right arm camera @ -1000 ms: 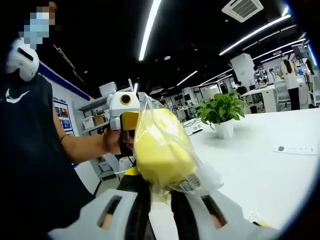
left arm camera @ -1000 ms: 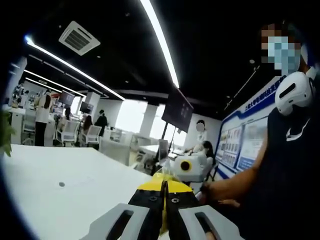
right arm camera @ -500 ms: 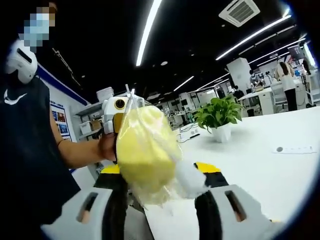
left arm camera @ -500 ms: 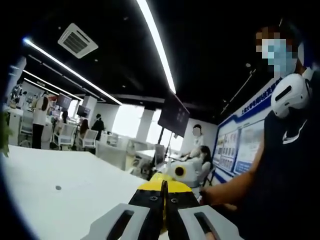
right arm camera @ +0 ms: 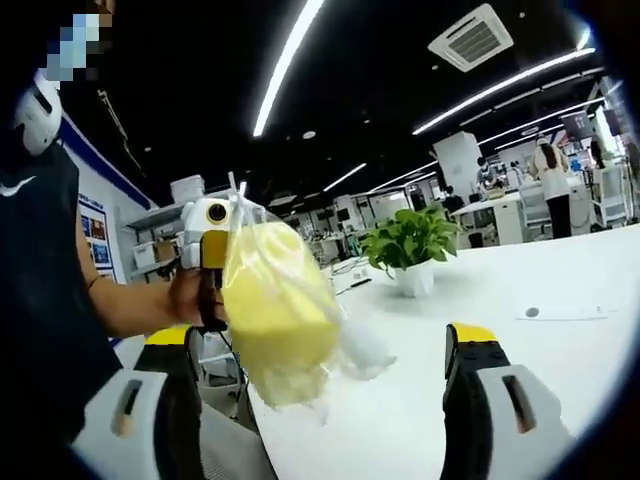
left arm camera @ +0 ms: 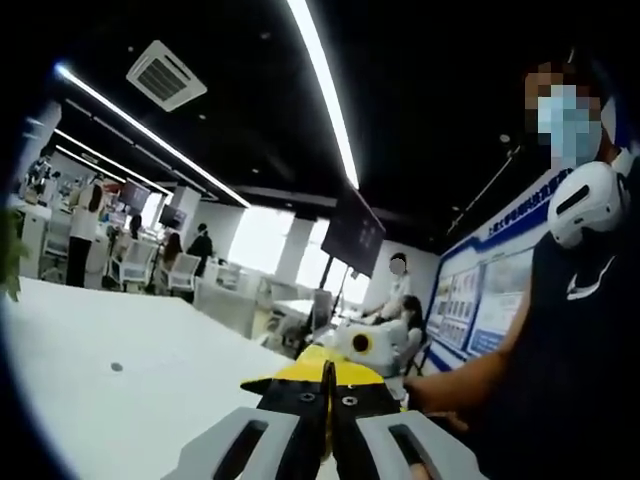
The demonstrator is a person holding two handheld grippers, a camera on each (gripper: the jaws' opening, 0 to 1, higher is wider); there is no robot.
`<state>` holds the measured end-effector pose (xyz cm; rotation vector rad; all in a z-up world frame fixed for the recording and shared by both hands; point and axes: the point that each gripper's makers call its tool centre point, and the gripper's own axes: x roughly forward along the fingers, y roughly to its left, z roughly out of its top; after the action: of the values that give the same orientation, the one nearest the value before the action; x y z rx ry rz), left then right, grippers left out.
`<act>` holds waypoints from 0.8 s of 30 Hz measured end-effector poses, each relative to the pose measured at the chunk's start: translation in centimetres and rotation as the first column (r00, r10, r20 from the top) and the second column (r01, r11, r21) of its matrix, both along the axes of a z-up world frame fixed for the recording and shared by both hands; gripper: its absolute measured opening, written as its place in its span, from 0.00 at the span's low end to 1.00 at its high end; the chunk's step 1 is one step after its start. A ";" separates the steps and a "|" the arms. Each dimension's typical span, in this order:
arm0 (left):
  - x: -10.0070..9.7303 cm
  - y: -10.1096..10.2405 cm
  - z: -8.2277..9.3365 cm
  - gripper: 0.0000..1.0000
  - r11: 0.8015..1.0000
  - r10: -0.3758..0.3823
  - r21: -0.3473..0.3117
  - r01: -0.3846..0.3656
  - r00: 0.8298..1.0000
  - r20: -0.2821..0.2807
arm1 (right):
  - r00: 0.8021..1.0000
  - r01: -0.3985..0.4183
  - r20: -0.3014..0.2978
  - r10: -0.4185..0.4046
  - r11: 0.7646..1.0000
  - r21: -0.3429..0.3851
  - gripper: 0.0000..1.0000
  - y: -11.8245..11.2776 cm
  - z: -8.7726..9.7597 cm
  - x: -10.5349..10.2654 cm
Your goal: Compare the silicone blocks by pressing each to a similar depth, holding the contact briefly, and releasing to observe deformation and rebound differences across the visible hardness samples.
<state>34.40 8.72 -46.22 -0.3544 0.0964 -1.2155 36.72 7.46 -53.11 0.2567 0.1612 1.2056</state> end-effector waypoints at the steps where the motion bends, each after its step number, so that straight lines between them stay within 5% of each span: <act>1: 0.1 0.1 -0.1 0.00 1.000 0.007 0.000 -0.007 1.000 -0.002 | 1.000 -0.001 -0.008 0.001 1.000 -0.001 0.96 -0.1 -0.1 0.0; 4: 0.7 0.7 -0.3 0.00 0.999 0.033 -0.001 -0.033 0.999 -0.015 | 0.999 0.037 0.026 -0.035 0.996 -0.082 0.96 -1.2 -1.2 0.7; 15: 2.5 2.7 -1.7 0.00 0.989 0.140 -0.027 -0.144 0.985 -0.100 | 0.977 0.214 0.033 -0.212 0.965 -0.154 0.96 -8.2 -3.5 2.7; 24: 3.9 4.3 -4.1 0.00 0.973 0.218 -0.031 -0.230 0.952 -0.214 | 0.951 0.308 0.046 -0.306 0.923 -0.231 0.96 -12.6 -6.0 2.6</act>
<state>38.33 12.97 -50.28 -0.5279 0.1985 -0.9545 39.36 -5.12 -59.16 0.0637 0.2457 0.8651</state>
